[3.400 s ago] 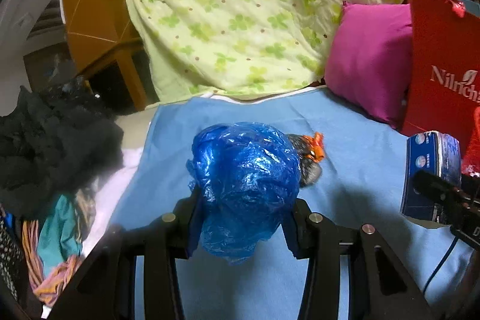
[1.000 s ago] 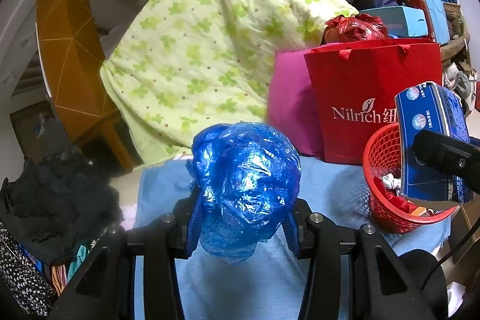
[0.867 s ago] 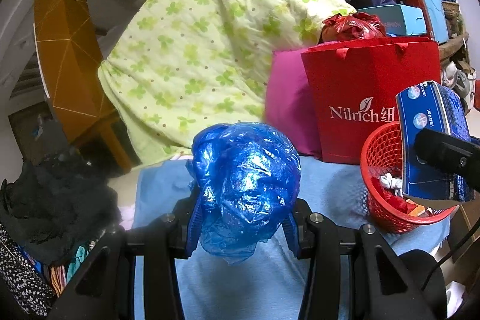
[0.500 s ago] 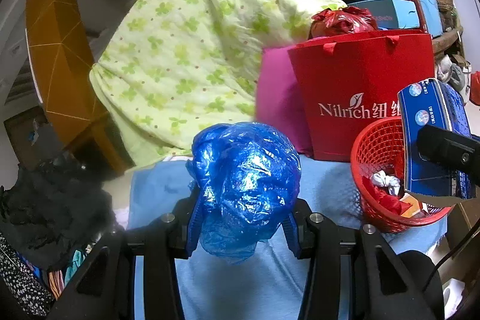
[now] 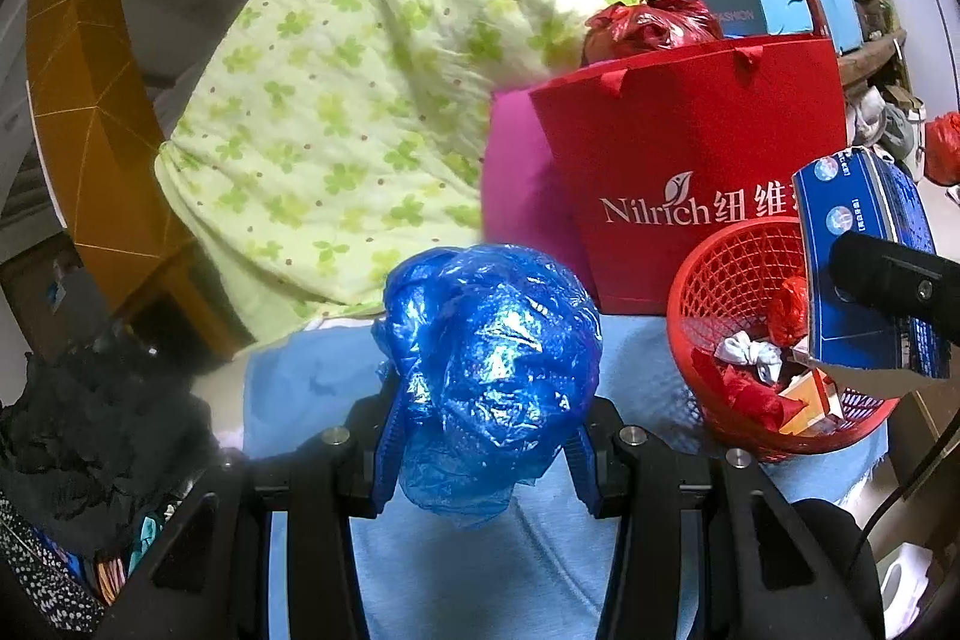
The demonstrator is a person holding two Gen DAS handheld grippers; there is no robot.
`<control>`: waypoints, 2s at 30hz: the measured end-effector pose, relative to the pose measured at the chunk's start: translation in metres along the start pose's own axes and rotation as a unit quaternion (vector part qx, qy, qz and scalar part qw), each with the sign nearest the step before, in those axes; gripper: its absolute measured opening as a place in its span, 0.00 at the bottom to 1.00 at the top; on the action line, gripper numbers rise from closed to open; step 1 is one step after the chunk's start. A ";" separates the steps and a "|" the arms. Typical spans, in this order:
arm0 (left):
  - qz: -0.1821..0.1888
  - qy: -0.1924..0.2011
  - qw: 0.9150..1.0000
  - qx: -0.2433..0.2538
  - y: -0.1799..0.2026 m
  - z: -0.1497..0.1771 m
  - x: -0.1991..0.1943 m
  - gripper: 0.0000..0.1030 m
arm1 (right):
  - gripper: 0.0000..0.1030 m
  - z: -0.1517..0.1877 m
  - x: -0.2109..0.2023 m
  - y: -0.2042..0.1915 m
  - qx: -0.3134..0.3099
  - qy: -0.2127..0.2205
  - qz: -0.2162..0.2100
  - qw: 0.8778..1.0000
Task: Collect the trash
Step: 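Carry the blue bag in the left tool and blue box in the right tool toward the basket, then open the left tool over the basket while the right tool drops the blue box in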
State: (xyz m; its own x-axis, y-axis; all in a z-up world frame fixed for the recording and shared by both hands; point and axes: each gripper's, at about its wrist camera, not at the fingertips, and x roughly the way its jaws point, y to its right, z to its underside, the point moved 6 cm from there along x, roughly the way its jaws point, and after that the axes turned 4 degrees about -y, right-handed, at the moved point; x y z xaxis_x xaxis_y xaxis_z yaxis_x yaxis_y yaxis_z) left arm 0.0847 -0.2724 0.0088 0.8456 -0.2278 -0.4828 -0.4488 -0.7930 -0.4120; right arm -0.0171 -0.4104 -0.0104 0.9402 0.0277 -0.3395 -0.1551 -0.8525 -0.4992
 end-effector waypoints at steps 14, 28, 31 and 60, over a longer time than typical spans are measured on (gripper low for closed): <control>0.049 -0.013 0.999 0.010 0.027 -0.003 0.015 0.46 | 0.63 0.000 0.003 0.036 0.033 0.000 0.019 0.999; 0.215 -0.043 0.976 -0.010 0.092 -0.009 0.043 0.47 | 0.64 0.003 0.001 0.120 0.116 0.001 0.076 0.990; 0.234 -0.047 0.971 -0.005 0.109 -0.011 0.047 0.48 | 0.64 0.008 0.004 0.136 0.134 -0.006 0.076 0.988; 0.186 -0.043 0.982 -0.005 0.081 0.009 0.054 0.60 | 0.69 0.008 0.017 0.104 0.119 -0.015 0.051 0.991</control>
State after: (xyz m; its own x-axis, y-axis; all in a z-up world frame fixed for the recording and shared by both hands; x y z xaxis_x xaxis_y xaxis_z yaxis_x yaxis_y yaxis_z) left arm 0.0917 -0.3436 -0.0580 0.5952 -0.4542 -0.6629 -0.7193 -0.6689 -0.1875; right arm -0.0200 -0.4946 -0.0745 0.9071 -0.0325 -0.4196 -0.3187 -0.7045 -0.6342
